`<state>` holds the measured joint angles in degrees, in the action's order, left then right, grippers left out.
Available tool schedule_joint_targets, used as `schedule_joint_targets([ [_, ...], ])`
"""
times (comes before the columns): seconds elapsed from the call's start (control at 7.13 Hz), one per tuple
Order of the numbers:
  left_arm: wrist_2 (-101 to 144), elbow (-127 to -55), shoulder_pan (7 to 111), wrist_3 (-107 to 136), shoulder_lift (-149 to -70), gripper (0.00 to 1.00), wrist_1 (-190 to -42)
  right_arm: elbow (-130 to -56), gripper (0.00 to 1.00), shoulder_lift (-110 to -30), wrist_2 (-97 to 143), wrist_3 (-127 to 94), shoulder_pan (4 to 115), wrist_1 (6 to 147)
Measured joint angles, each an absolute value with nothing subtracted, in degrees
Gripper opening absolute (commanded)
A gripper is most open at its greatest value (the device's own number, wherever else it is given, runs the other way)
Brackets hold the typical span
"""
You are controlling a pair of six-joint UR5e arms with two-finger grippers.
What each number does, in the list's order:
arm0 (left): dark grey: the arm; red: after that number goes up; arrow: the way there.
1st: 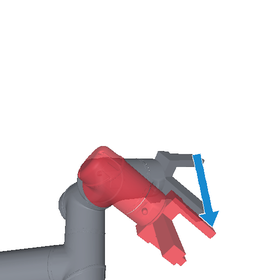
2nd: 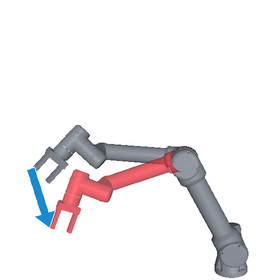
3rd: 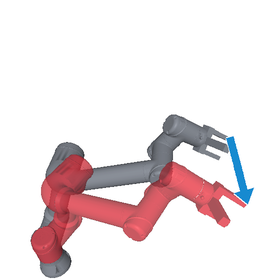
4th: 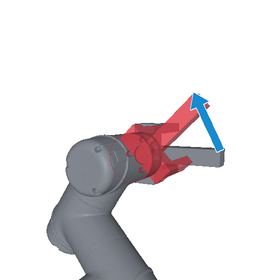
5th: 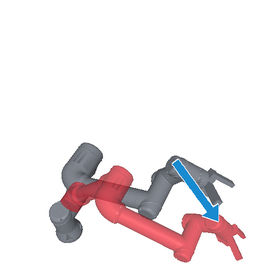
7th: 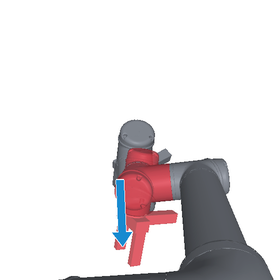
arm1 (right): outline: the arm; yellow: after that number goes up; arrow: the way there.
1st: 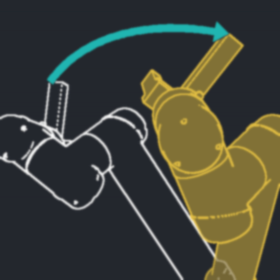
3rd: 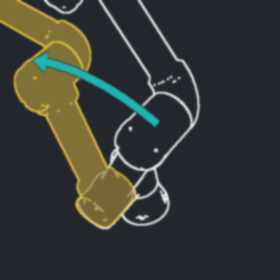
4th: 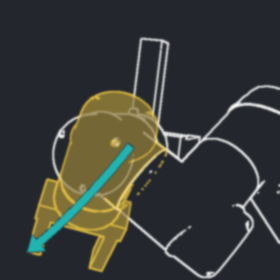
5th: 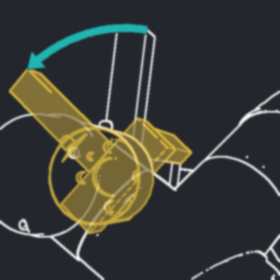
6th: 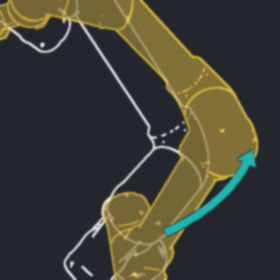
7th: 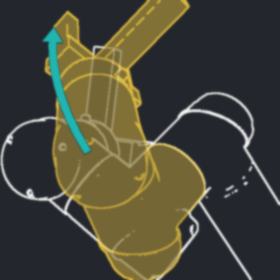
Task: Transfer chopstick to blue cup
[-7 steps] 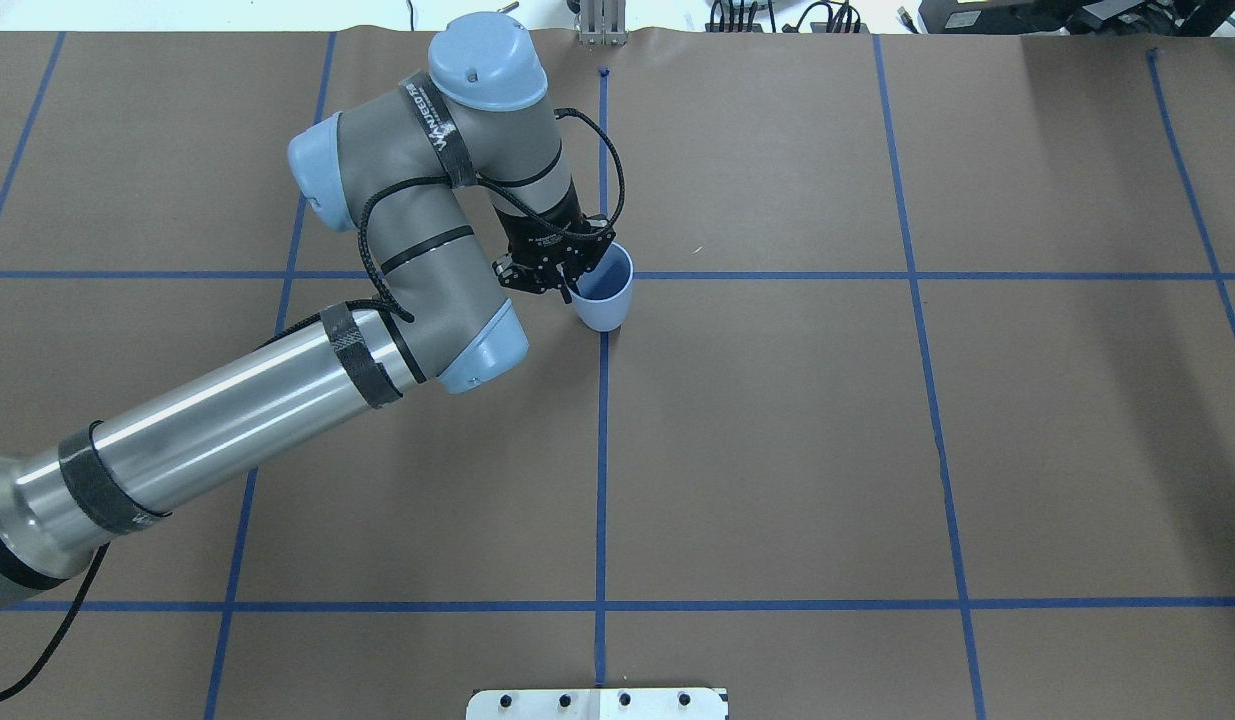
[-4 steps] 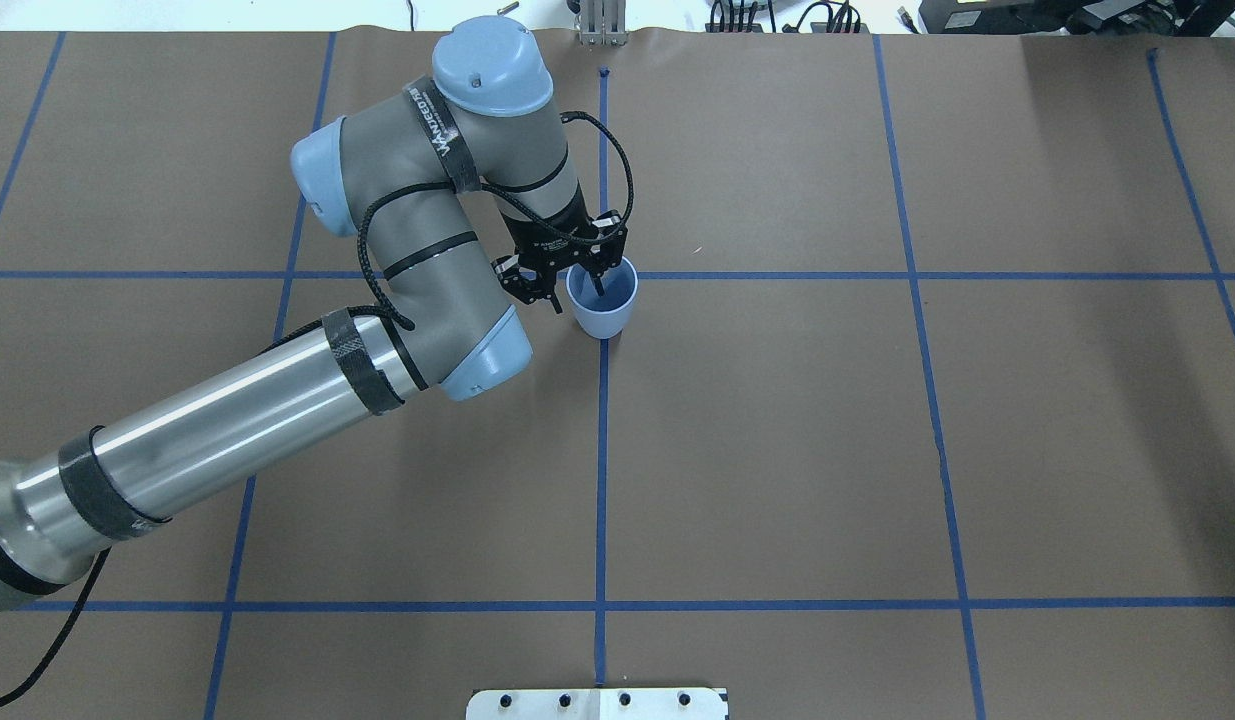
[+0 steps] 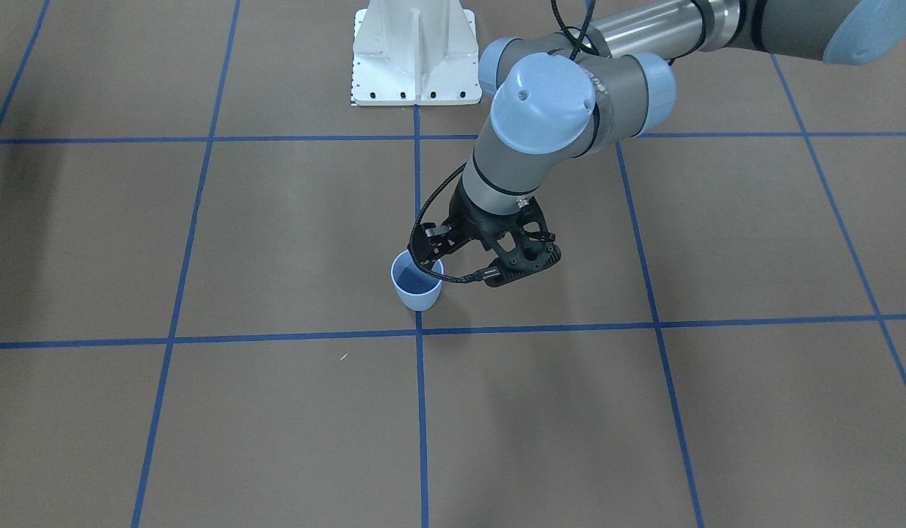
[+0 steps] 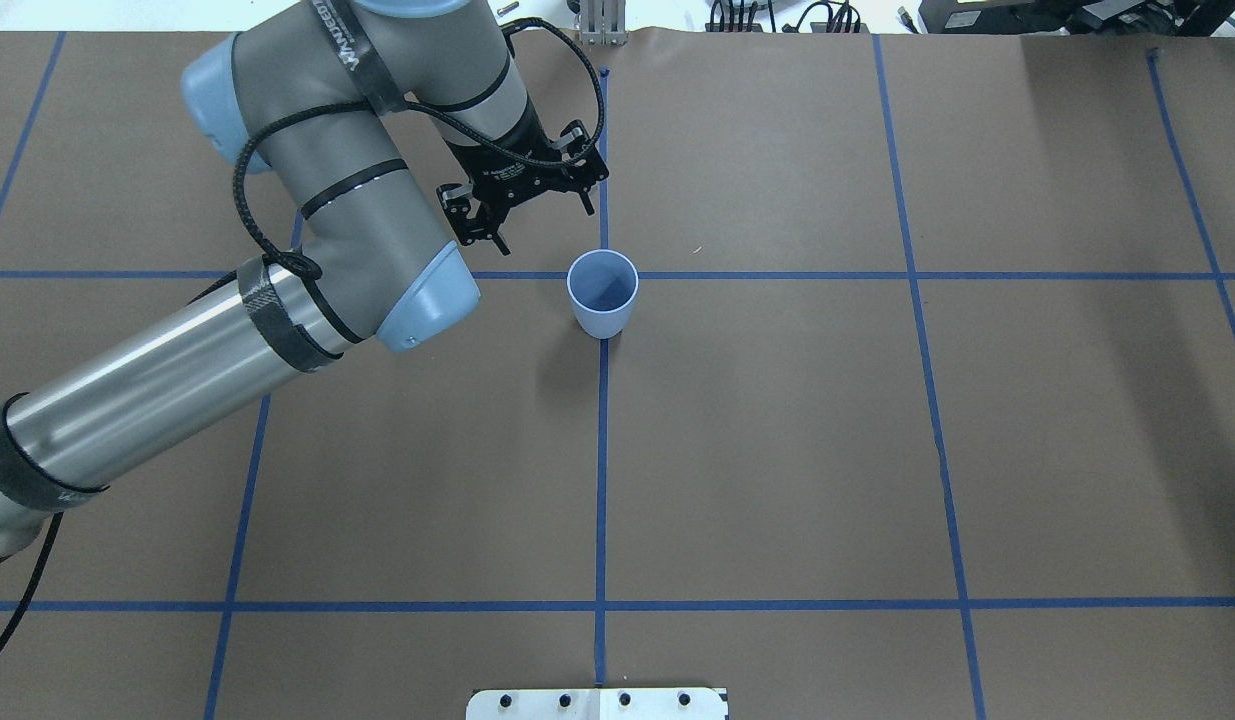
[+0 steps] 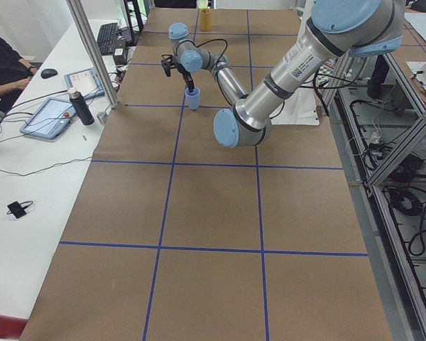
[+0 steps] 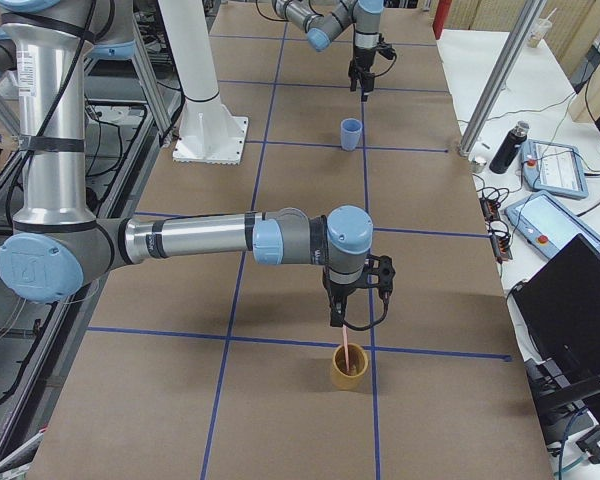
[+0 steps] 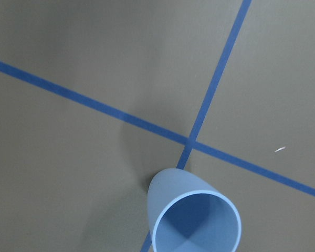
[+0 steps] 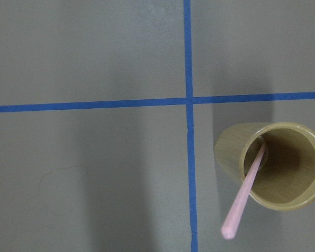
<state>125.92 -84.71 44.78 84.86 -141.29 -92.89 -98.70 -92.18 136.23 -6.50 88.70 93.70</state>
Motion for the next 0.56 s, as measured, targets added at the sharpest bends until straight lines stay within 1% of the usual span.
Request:
schedule_joint_targets([
  [0.28,125.93,-86.47,45.29,84.52,-139.86,0.98,-92.49,-95.71,1.0,-90.61,136.26,-7.1,90.2,94.52],
  [0.56,125.87,-86.83,45.44,84.47,-139.47,0.98,-92.41,-94.52,0.97,-88.2,135.71,-7.07,90.84,94.51],
])
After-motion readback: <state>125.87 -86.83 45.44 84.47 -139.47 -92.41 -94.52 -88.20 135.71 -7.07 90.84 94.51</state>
